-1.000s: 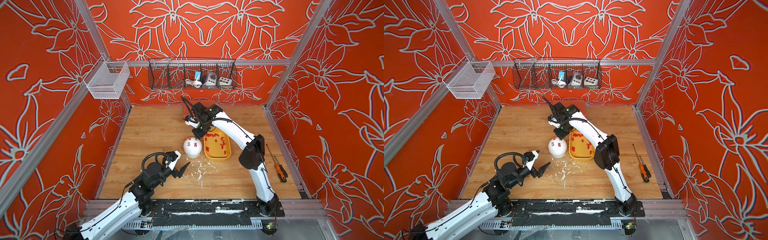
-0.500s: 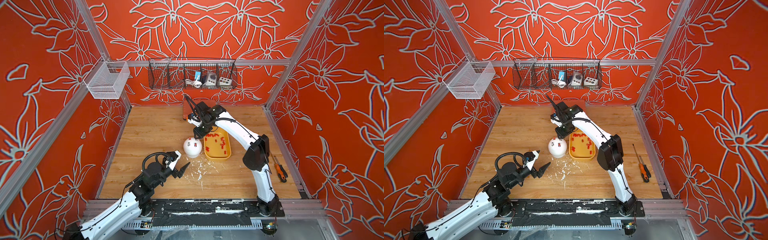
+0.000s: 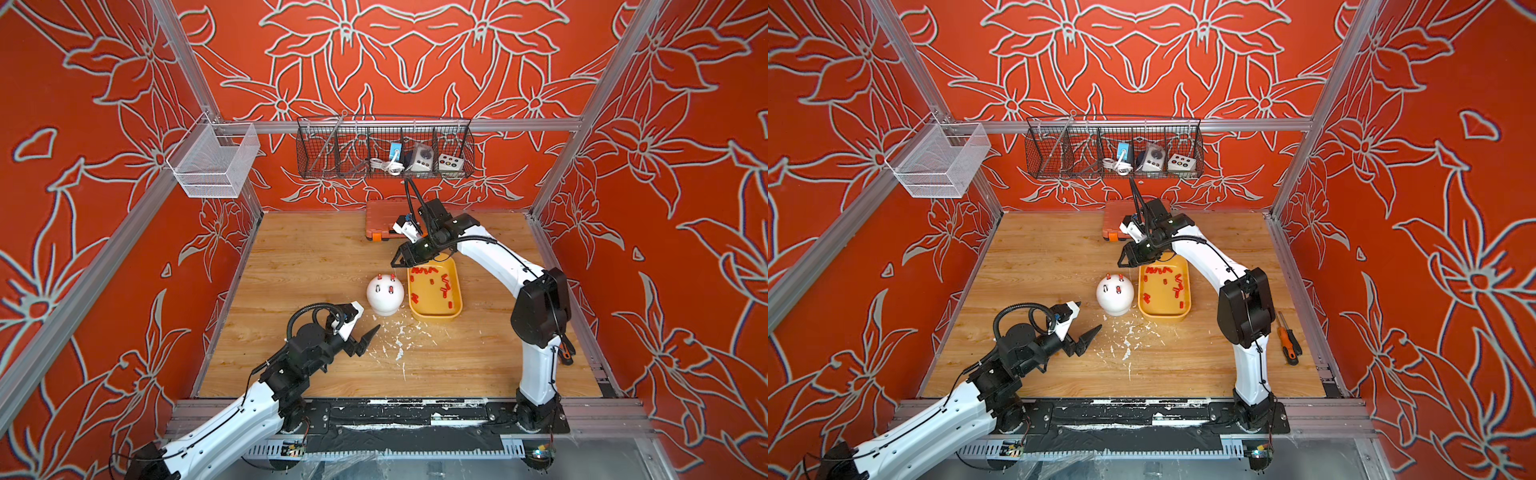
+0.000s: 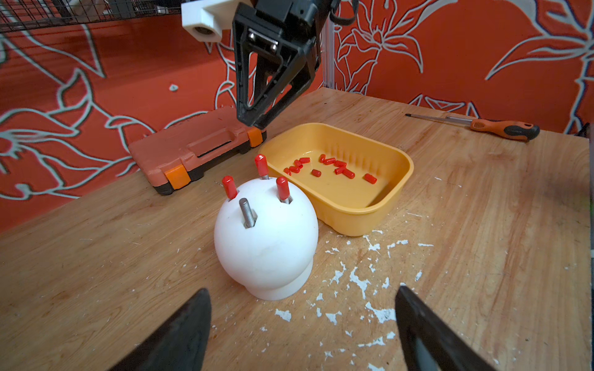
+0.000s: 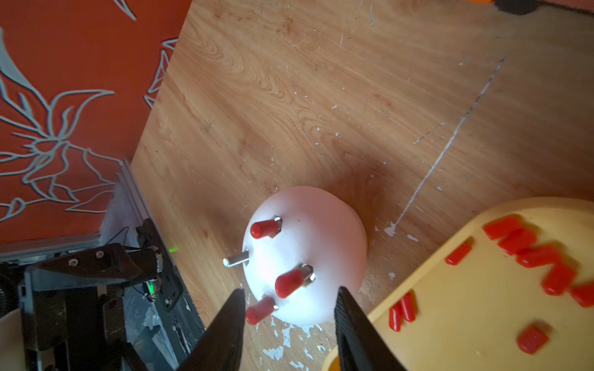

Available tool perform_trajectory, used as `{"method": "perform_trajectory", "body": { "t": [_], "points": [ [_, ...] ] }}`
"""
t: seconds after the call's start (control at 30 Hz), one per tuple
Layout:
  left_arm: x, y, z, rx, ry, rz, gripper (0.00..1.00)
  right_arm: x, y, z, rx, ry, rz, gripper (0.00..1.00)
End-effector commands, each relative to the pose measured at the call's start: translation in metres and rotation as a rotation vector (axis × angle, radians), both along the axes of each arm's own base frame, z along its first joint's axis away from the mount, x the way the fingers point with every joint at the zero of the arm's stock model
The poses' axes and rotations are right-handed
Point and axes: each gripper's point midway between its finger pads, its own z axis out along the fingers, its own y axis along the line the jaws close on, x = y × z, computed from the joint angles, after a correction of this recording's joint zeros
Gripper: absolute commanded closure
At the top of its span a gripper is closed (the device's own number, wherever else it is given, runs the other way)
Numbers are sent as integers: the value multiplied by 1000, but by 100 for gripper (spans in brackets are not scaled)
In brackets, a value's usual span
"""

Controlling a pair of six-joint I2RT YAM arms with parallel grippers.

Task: Cover the protruding screws with screw protection sleeves
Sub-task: Attach the screw protection sleeve to the screw.

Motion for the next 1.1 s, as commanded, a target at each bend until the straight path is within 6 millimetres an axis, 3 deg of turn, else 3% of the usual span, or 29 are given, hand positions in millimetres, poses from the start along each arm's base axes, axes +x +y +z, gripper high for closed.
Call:
{"method": "perform_trajectory", "body": {
  "t": [0.0,0.47,1.07],
  "points": [
    [1,1,0,-8,-11,6,13,4,14,1,103,43,1,55],
    [0,2,1,-11,-15,7,13,15,10,-35,66,76,-32,57],
    [0,1,1,-11,-12,4,13,9,5,-60,38,105,-36,58]
  ]
}}
